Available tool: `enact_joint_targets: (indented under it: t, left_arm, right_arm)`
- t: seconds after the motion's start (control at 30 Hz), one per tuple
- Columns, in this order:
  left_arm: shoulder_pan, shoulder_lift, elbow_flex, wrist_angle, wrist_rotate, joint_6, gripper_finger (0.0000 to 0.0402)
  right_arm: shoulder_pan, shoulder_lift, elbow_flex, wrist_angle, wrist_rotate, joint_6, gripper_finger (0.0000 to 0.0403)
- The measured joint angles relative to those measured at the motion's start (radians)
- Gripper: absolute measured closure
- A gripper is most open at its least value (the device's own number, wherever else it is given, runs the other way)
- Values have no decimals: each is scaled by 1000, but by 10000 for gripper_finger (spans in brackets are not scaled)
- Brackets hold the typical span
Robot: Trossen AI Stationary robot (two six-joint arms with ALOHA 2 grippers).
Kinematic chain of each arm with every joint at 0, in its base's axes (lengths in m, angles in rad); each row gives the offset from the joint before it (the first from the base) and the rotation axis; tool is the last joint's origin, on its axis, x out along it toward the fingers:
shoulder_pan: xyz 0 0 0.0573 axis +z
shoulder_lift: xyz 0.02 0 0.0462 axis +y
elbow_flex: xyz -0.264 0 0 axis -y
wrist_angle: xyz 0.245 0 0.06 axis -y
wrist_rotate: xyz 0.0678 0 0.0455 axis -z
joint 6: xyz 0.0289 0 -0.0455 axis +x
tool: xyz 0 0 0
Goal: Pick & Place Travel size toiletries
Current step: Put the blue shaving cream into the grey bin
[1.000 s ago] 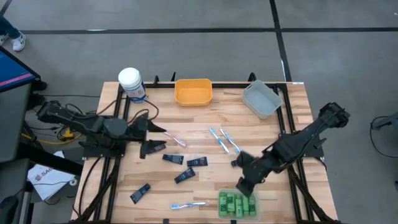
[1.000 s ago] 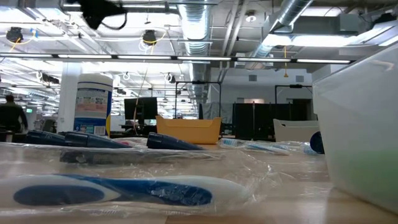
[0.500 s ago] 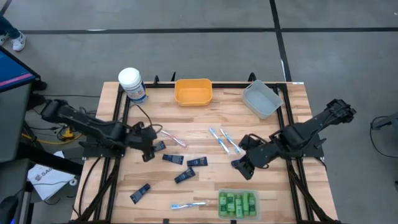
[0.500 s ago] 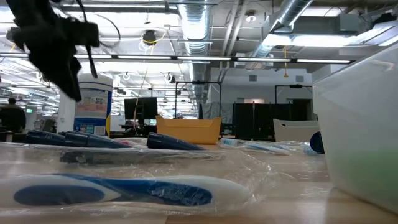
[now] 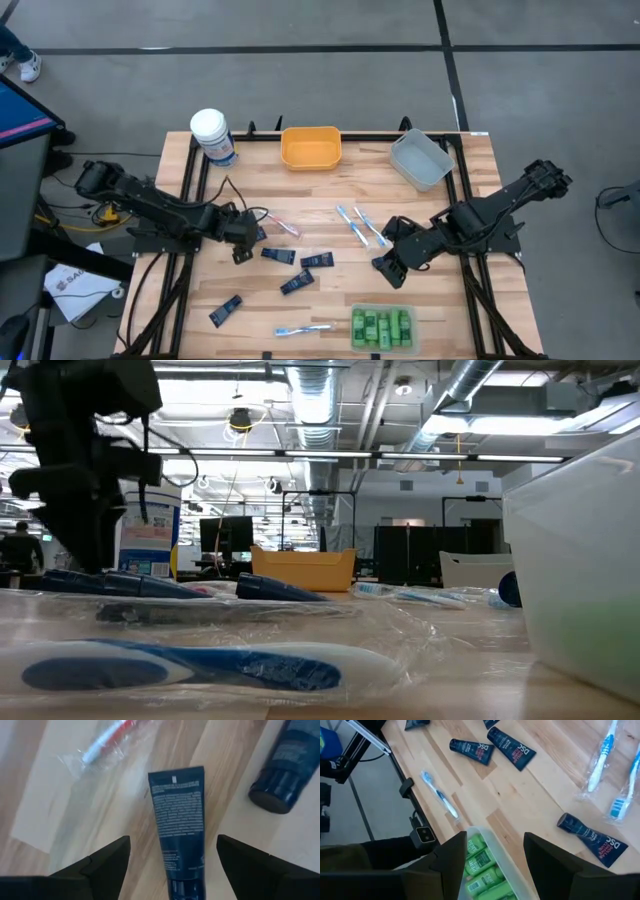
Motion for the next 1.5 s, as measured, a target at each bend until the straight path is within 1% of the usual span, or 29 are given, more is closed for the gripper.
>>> enact_joint_targets:
  t: [0.13, 0.43, 0.57, 0.67, 0.97, 1.03, 1.1, 1.3, 1.4, 1.5]
  left_arm:
    - [9, 0, -39, 28, 37, -4, 107]
    - [9, 0, -111, 113, 45, -28, 107]
    - [9, -2, -122, 124, 74, -32, 114]
    - [9, -3, -127, 130, 88, -40, 141]
    - [9, -11, -128, 126, 117, -107, 265]
    - [10, -26, -130, 126, 129, -128, 281]
    - [19, -52, -126, 122, 168, -133, 287]
    - [105, -134, -52, 131, 166, -126, 272]
    - [177, -174, -1, 142, 164, -67, 275]
    - [276, -194, 51, 183, 132, 9, 281]
  right_arm:
    - [-1, 0, 0, -1, 0, -11, 214]
    - [-1, 0, 0, -3, 0, -37, 214]
    - [-1, 0, 0, -3, 0, -37, 214]
    - [0, 0, 0, -3, 0, -44, 214]
    - [-1, 0, 0, 2, 0, -97, 214]
    - [-12, 0, 0, 6, -1, -122, 214]
    - [-27, 0, 0, 7, -3, -151, 214]
    - [-118, -15, -1, 2, -3, -259, 214]
    - [-196, -39, 0, 8, -3, -330, 214]
    - [-288, -61, -1, 5, -1, -394, 214]
